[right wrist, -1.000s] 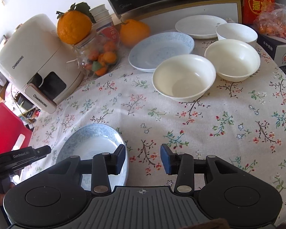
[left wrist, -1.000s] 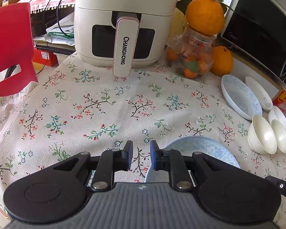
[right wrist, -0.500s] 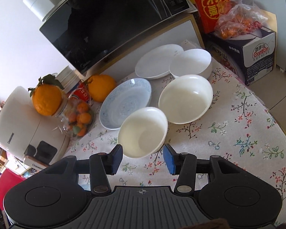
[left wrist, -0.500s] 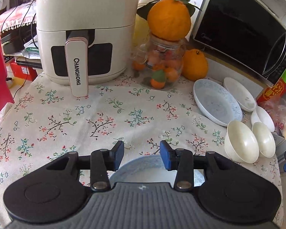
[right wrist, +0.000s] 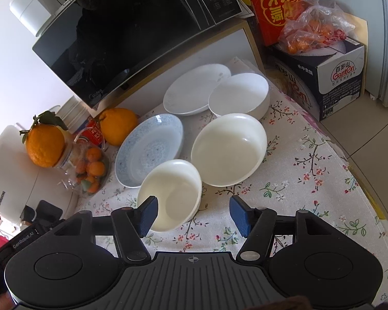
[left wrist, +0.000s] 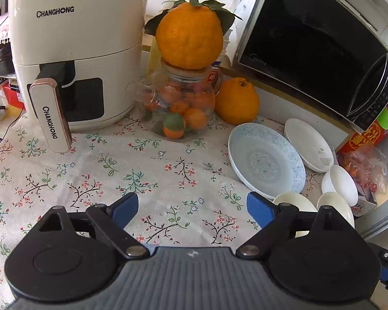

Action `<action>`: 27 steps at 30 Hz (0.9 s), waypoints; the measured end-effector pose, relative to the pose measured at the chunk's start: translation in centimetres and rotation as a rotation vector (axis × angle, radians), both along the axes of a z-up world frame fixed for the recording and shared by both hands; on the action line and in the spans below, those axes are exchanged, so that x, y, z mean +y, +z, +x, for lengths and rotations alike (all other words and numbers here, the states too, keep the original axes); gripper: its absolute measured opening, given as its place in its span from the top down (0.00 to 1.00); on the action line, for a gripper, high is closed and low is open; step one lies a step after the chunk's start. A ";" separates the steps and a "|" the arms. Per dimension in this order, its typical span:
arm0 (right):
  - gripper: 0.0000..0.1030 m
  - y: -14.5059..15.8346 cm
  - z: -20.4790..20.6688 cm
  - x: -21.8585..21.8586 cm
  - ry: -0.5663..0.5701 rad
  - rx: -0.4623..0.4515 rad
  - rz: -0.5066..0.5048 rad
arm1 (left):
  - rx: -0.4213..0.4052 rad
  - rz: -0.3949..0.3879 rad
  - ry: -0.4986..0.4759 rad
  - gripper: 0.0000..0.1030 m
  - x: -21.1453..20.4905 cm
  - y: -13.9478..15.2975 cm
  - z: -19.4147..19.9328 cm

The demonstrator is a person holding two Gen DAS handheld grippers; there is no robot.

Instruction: Organize plates and bowls

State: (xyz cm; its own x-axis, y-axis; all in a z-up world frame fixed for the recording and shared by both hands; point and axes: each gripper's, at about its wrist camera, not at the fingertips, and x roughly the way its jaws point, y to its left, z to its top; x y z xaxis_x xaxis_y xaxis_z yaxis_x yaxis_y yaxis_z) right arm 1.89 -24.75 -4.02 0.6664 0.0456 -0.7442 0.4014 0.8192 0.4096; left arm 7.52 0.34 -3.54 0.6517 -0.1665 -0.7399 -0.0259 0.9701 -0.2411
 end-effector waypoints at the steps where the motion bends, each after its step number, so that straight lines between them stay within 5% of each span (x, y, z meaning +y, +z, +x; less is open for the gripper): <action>1: 0.38 0.1 0.2 -0.2 -0.005 -0.002 -0.011 | 0.007 0.001 -0.004 0.12 -0.3 0.0 0.4; 8: 0.36 0.9 2.9 -1.7 -0.027 -0.049 -0.032 | 0.050 -0.046 -0.006 0.11 -2.5 0.0 4.3; 20: 0.36 -0.3 10.6 -0.7 0.101 -0.061 -0.065 | 0.058 -0.032 0.002 0.15 -4.8 -2.5 9.2; 27: 0.37 -2.1 14.6 0.3 0.144 -0.033 -0.051 | 0.061 -0.043 0.010 0.28 -4.9 -3.9 11.4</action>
State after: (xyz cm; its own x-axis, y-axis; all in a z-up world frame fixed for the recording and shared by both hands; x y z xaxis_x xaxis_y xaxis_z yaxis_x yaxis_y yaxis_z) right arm 16.54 -24.48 -6.16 0.6800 0.1053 -0.7256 0.2650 0.8875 0.3771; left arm 18.95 -4.58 -7.48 0.6073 -0.1931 -0.7707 -0.0510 0.9585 -0.2804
